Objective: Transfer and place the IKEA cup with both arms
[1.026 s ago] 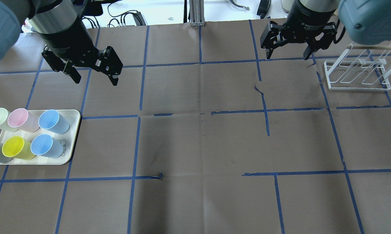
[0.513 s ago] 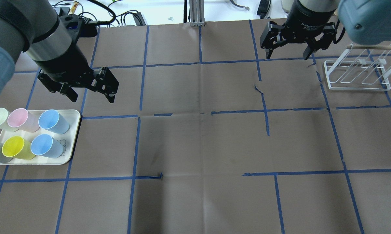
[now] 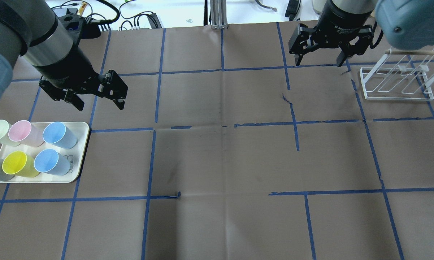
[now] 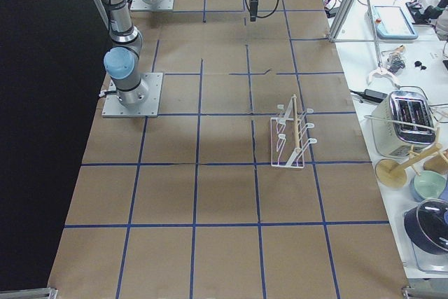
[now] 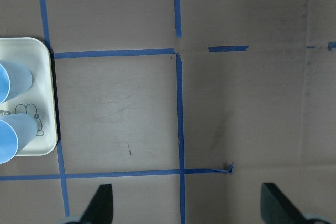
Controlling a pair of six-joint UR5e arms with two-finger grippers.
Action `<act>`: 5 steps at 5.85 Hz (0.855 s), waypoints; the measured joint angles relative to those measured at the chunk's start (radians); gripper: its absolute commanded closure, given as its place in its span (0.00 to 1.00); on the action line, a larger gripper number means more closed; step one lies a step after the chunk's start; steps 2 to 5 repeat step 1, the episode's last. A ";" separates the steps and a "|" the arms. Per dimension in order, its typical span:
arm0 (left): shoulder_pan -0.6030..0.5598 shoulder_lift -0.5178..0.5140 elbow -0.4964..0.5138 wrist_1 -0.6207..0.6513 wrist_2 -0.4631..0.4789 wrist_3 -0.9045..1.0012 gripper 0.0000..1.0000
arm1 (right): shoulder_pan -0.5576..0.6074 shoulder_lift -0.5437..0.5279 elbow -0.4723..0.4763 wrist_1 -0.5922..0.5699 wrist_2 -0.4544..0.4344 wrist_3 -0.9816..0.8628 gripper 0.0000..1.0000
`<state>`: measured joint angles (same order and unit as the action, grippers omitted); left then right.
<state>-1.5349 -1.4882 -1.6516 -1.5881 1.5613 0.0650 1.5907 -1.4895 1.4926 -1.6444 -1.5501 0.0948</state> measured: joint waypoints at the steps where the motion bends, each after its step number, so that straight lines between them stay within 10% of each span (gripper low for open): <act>1: 0.000 0.002 -0.004 0.011 0.001 -0.001 0.02 | 0.000 0.000 0.000 0.000 0.000 0.000 0.00; 5: 0.000 0.002 -0.004 0.011 0.001 -0.001 0.02 | 0.000 0.000 0.000 0.000 0.000 0.000 0.00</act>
